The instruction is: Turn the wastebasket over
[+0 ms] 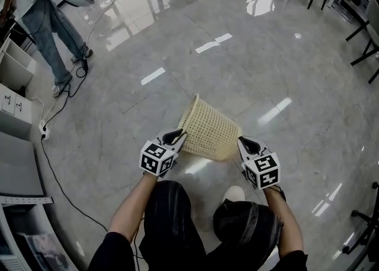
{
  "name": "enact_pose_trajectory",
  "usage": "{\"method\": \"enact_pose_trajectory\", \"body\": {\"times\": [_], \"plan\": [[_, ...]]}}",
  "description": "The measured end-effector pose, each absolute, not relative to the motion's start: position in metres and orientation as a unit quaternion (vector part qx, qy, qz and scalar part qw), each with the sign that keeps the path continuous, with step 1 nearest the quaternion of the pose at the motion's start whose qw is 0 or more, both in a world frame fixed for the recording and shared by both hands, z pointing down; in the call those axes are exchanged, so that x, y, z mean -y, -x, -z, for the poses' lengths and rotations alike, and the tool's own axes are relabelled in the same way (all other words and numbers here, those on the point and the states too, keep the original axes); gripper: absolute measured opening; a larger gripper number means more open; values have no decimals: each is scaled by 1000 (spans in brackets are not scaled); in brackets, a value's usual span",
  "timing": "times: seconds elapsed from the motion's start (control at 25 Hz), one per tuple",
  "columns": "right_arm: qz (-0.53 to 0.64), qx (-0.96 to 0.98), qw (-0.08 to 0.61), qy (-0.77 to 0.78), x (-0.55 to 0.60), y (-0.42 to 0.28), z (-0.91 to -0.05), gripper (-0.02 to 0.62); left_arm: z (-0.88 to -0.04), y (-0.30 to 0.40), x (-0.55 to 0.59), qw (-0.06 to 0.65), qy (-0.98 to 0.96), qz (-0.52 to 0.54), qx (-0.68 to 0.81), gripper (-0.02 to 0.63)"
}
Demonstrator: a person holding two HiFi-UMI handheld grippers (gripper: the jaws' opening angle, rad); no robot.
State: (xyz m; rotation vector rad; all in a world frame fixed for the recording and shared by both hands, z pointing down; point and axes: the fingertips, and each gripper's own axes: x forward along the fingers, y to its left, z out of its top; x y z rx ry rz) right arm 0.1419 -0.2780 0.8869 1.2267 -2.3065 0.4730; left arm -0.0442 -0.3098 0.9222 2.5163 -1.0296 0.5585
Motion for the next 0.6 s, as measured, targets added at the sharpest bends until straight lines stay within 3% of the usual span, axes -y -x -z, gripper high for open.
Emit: {"method": "enact_pose_trajectory", "body": {"times": [0.28,0.48,0.6], "plan": [[-224,827,294,-423,267,-133,-949,21,-951,82,299,195,-867,-234,394,55],[-251,828,277,-417,265,-127,-971,192,-960,92,294,200,-863,-239,399,55],[-279,826,254,-419,264,-126,-980,256,-960,91,293,201,-863,-236,399,55]]}}
